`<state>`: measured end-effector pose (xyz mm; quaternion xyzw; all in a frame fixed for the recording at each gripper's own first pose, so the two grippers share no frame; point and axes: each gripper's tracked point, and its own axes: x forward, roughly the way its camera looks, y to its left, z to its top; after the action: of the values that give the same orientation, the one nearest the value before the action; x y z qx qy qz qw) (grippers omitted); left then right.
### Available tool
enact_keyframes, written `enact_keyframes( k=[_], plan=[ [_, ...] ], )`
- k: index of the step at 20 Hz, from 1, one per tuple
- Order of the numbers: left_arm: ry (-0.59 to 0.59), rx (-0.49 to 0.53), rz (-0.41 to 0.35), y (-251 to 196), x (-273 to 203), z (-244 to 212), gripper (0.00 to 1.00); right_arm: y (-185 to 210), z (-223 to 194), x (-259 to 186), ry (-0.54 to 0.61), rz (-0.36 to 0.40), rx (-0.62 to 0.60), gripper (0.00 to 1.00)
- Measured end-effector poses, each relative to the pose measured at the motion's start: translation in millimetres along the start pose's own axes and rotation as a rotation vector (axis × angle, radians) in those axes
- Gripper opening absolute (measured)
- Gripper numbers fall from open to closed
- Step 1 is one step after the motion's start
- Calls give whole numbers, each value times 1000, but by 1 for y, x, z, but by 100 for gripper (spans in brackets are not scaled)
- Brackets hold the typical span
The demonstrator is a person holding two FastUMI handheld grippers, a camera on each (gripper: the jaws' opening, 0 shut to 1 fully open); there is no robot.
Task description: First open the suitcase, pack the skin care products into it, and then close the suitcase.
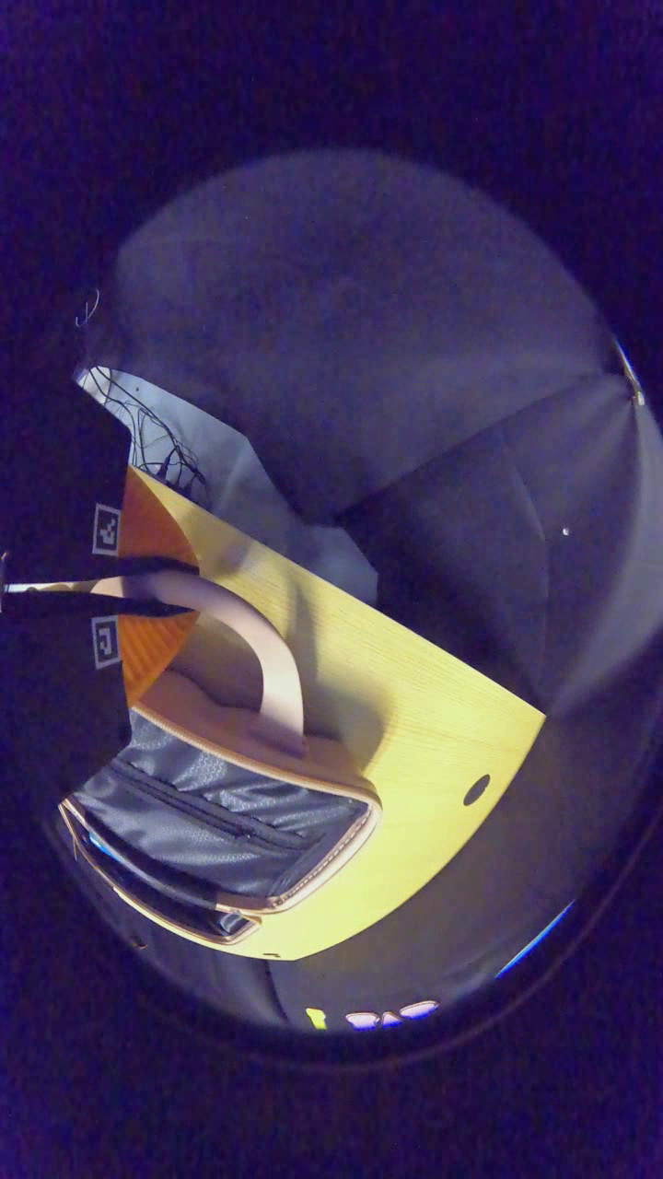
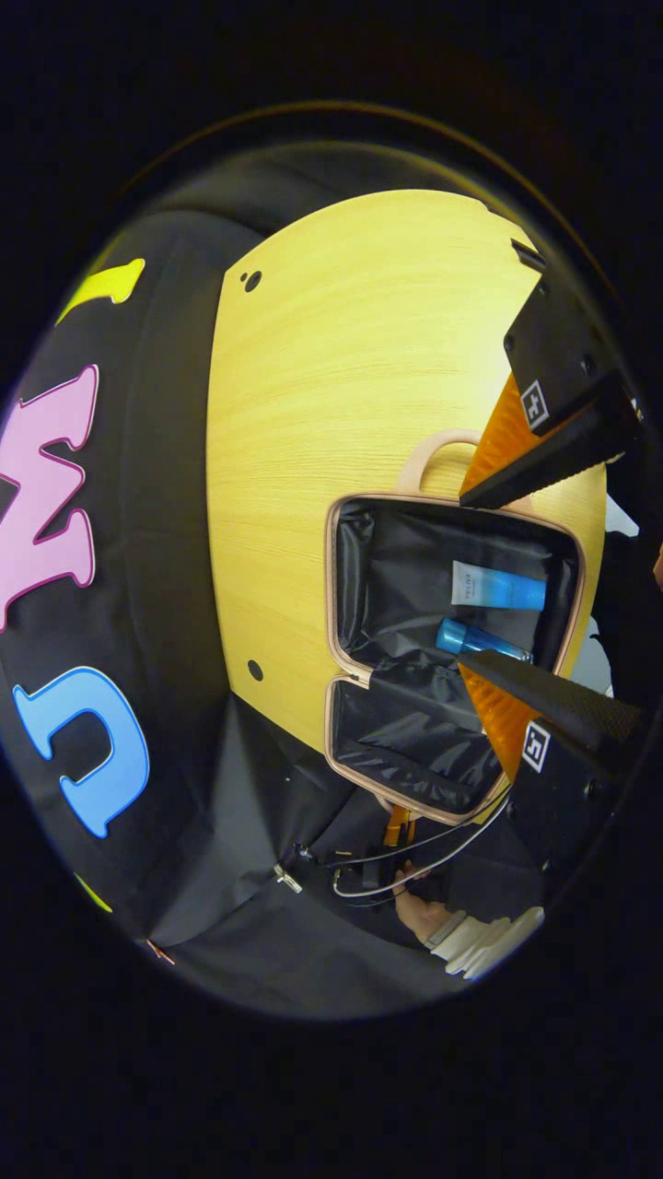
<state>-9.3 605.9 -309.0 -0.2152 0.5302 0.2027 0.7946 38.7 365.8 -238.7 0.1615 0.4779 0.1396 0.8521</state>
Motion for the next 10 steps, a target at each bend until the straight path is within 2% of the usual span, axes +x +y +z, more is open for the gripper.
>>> enact_keyframes(
  k=[5,10],
  plan=[
    [-148,112,5,-34,-75,19,7,-15,19,-22,-75,16,-51,98],
    [-317,243,-42,-113,-181,20,6,-37,30,-55,-132,61,-73,97]
  ],
)
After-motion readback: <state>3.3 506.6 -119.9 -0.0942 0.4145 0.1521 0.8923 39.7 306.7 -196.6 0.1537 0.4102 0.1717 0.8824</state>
